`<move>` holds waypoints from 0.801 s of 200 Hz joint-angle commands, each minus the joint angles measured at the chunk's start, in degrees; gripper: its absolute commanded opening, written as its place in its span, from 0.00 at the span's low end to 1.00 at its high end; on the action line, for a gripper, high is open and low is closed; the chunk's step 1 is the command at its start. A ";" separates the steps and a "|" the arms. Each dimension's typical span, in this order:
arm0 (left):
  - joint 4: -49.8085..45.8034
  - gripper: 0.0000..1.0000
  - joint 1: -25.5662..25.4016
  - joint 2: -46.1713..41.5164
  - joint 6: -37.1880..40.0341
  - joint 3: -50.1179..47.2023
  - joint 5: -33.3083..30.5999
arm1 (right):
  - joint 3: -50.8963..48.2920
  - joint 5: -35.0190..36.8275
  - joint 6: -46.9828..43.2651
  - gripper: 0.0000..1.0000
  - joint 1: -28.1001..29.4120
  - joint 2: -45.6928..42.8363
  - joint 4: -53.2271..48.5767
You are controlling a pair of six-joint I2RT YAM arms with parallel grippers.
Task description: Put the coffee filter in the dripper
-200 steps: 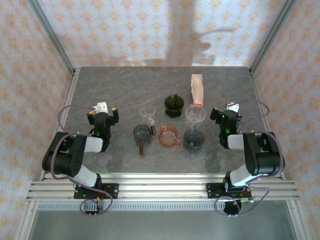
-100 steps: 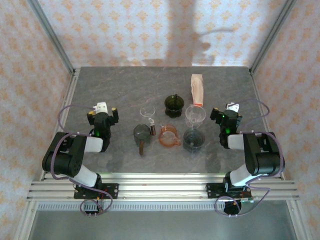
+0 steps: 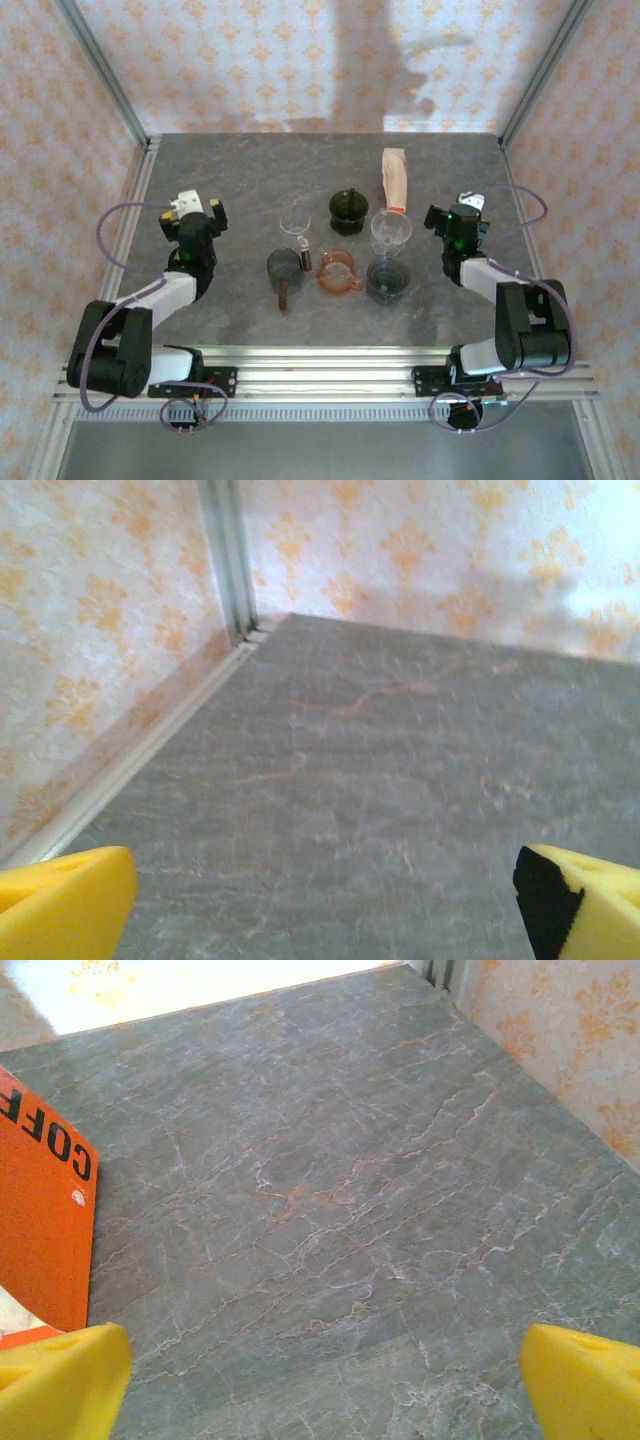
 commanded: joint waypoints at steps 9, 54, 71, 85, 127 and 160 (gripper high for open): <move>-13.01 1.00 -0.06 -4.57 -8.03 4.71 -4.24 | 1.89 8.74 3.67 0.99 1.61 -4.40 -5.85; -22.77 1.00 1.07 -9.98 -33.15 7.04 -9.08 | 8.06 11.32 12.38 0.99 1.56 -4.15 -13.02; -31.90 1.00 1.41 -14.70 -45.50 7.15 -11.23 | 8.58 11.04 19.01 0.99 1.56 -3.92 -14.57; -31.41 1.00 2.57 -17.81 -43.89 6.05 -6.75 | 8.22 16.54 28.49 0.99 1.58 -4.66 -18.57; -29.75 1.00 3.18 -18.88 -39.33 7.24 4.80 | 8.17 10.31 35.23 1.00 0.05 -4.44 -20.60; -29.03 1.00 3.21 -18.88 -42.79 7.12 12.97 | 4.30 3.87 39.04 1.00 -0.81 -6.02 -14.03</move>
